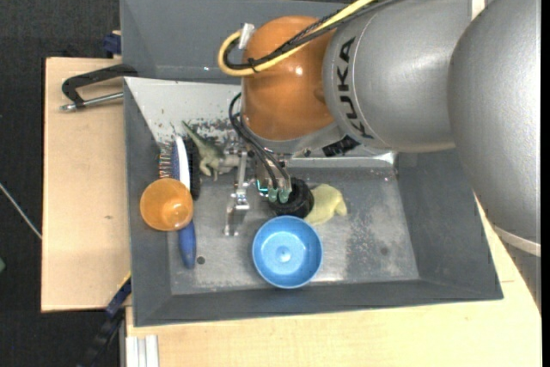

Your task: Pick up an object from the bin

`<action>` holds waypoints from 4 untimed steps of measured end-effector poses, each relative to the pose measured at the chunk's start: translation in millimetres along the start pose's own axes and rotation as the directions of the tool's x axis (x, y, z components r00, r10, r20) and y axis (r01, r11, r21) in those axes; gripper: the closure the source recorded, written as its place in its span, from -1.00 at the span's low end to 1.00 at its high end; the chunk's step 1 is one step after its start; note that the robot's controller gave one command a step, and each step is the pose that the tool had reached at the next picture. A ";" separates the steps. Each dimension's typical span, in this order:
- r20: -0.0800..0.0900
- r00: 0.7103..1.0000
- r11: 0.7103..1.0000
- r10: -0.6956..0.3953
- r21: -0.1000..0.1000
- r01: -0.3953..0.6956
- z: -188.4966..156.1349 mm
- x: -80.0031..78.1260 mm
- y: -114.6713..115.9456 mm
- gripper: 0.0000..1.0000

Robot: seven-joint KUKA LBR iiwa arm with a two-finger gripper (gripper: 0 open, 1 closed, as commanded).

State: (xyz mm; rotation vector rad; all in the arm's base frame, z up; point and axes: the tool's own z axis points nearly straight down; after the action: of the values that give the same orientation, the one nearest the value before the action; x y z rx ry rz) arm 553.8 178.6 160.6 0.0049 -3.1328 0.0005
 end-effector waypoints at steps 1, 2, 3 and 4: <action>0.009 0.997 0.997 0.073 0.010 -0.073 85.4 6.1 33.2 -1.00; 0.011 0.963 0.963 0.270 -0.006 -0.270 40.9 -12.9 47.2 -1.00; -0.027 0.938 0.938 0.345 0.015 -0.345 68.6 -26.4 43.0 -1.00; -0.036 0.922 0.922 0.386 0.039 -0.384 77.0 -24.6 46.9 -1.00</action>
Offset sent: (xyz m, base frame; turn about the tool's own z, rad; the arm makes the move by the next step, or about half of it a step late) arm -0.0106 0.0369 -0.0906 0.0761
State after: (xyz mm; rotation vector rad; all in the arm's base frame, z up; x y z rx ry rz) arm 577.6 225.5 83.4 -0.6022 -3.0300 0.0514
